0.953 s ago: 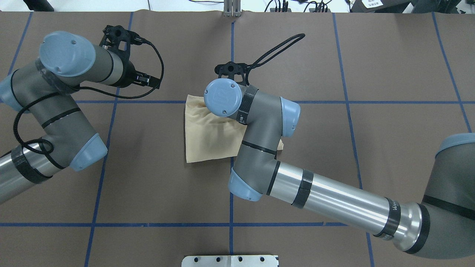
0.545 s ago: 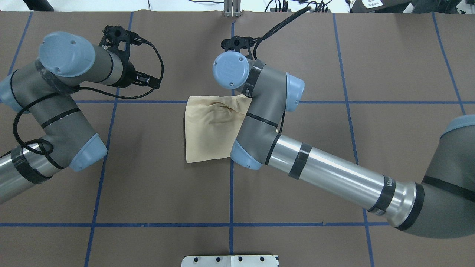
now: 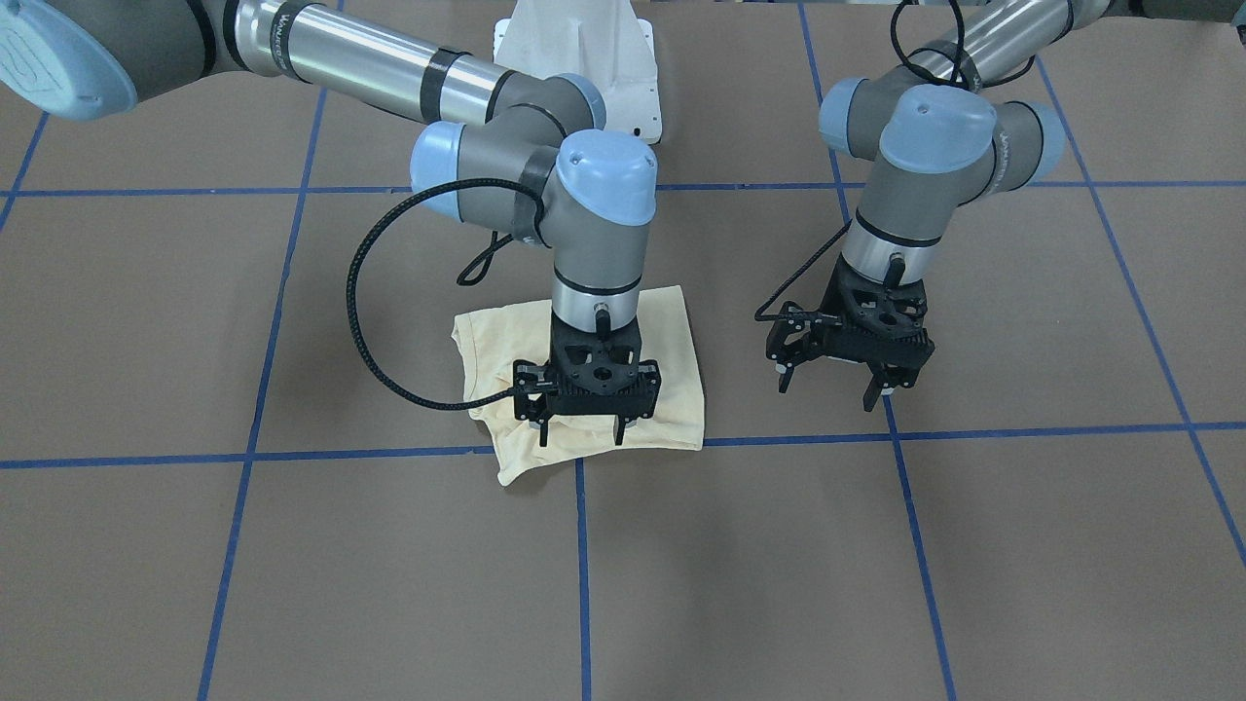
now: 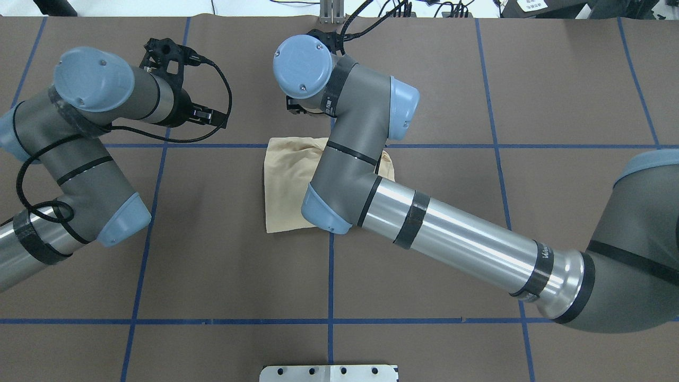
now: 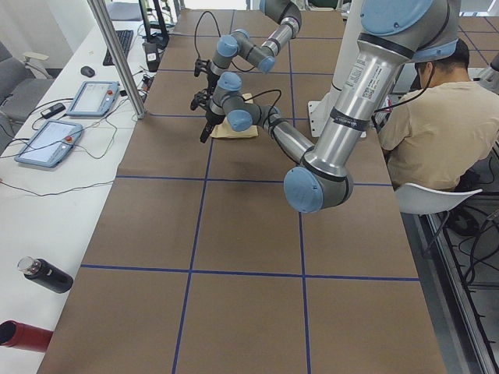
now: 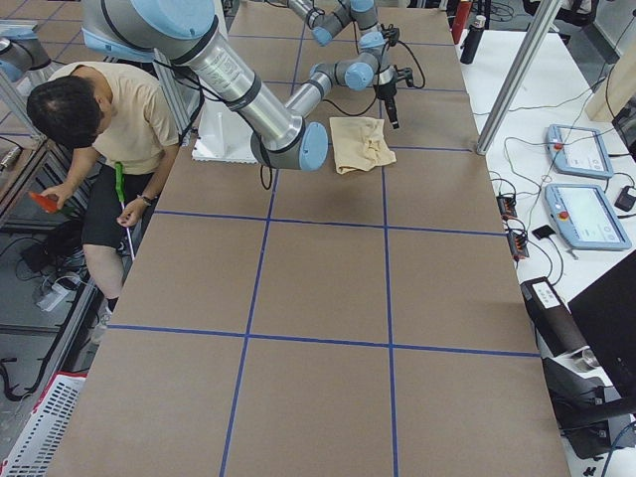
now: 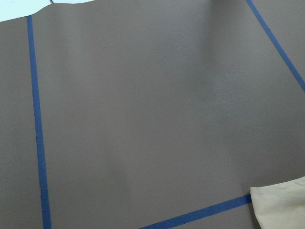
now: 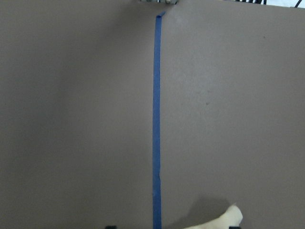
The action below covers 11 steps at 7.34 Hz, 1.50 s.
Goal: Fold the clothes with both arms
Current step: 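Raise the right gripper off the folded shirt and draw it back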
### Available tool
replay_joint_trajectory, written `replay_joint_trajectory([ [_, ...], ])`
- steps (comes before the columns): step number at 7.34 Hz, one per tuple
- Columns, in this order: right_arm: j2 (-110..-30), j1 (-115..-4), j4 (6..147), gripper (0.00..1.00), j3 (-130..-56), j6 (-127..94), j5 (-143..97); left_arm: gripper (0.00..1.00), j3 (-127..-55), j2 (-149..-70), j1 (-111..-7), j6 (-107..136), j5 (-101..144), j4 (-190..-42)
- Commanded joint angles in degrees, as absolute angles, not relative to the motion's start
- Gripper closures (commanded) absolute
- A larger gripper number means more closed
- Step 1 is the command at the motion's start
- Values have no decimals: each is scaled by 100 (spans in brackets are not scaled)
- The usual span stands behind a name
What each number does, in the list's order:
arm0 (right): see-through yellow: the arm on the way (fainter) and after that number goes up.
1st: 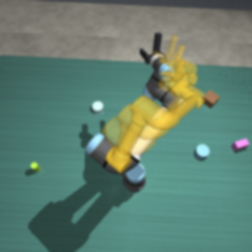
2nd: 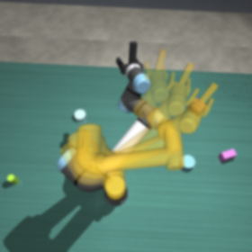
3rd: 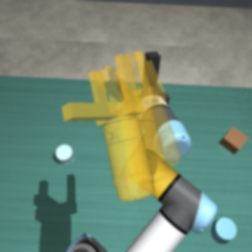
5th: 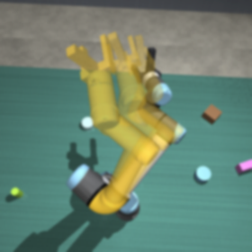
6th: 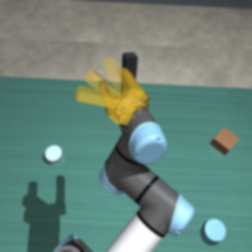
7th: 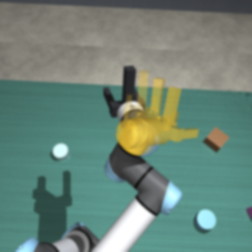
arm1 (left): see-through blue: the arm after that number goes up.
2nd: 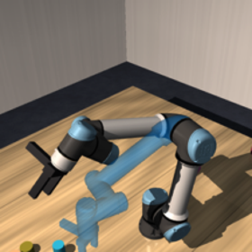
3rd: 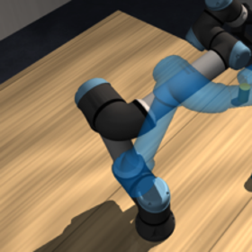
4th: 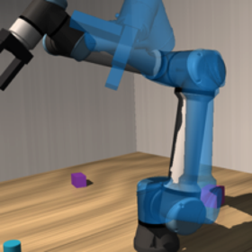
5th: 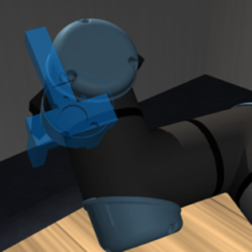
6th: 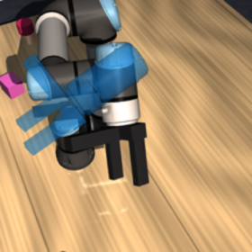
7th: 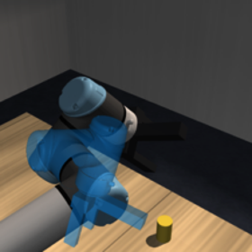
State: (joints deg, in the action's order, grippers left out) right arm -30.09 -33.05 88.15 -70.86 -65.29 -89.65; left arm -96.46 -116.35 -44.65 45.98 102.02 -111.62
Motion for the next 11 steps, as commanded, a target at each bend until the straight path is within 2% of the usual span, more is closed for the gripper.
replay_joint_trajectory([
  [1,-3286,-2806,9140,19,-7356,-7353,-8921,0,-9703,-11575,-4465,4597,10204,-11162],
  [5,-3568,-2689,9114,24,-7374,-7366,-8798,0,-9712,-11575,-4447,4658,10195,-11162],
  [7,-3568,-3012,8984,30,-7313,-7060,-8596,0,-9721,-11575,-4447,4658,10195,-11162],
  [9,-3525,-3303,7925,32,-6465,-6891,-8482,0,-9756,-11566,-4456,4658,10204,-11162],
  [11,-3437,-3593,7778,33,-6328,-6645,-8508,0,-9791,-11540,-4456,4658,10204,-11162],
])
